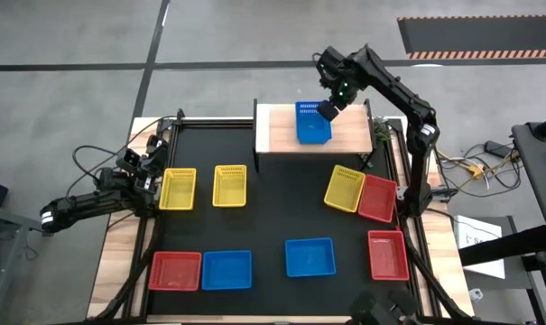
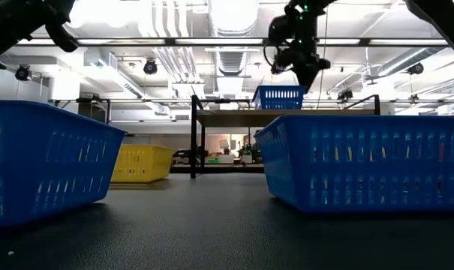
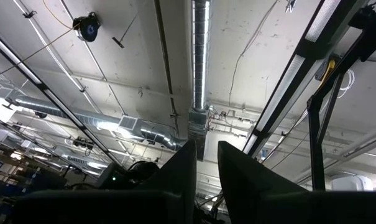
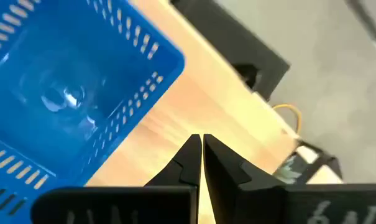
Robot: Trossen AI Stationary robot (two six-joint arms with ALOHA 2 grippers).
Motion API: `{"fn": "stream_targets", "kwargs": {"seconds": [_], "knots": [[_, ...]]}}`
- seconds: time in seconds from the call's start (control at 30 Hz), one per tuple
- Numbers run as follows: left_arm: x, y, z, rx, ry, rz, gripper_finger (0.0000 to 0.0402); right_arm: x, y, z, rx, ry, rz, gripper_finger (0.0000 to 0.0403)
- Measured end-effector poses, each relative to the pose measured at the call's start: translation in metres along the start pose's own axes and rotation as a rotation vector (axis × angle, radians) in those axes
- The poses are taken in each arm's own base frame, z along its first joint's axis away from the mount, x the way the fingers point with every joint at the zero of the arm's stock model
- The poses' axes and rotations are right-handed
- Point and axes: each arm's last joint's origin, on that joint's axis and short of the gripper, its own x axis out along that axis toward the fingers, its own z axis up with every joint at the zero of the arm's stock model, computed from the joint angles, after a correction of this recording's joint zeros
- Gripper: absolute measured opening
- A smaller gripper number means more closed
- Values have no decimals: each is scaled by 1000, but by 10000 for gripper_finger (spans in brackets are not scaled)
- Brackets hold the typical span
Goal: Stack baskets on shelf by color
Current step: Put the top blue bin on the shelf
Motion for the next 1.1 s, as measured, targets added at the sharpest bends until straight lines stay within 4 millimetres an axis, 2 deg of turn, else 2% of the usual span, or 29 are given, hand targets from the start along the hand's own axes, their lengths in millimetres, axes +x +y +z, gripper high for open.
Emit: {"fn": "stream_targets", "kwargs": {"seconds": [0.27,0.53,0.87,1.03,1.1], "knots": [[0,0,0,0,0,0,50,27,15,-2,-30,74,112,9],[0,0,1,0,-9,-3,50,22,48,11,-108,-99,160,8],[0,-1,2,0,-17,-7,50,19,60,3,-126,-42,240,8],[0,-1,2,0,-18,-7,50,24,73,18,-146,-169,259,8],[0,-1,2,0,-17,-7,50,26,77,18,-152,-169,261,8]]}}
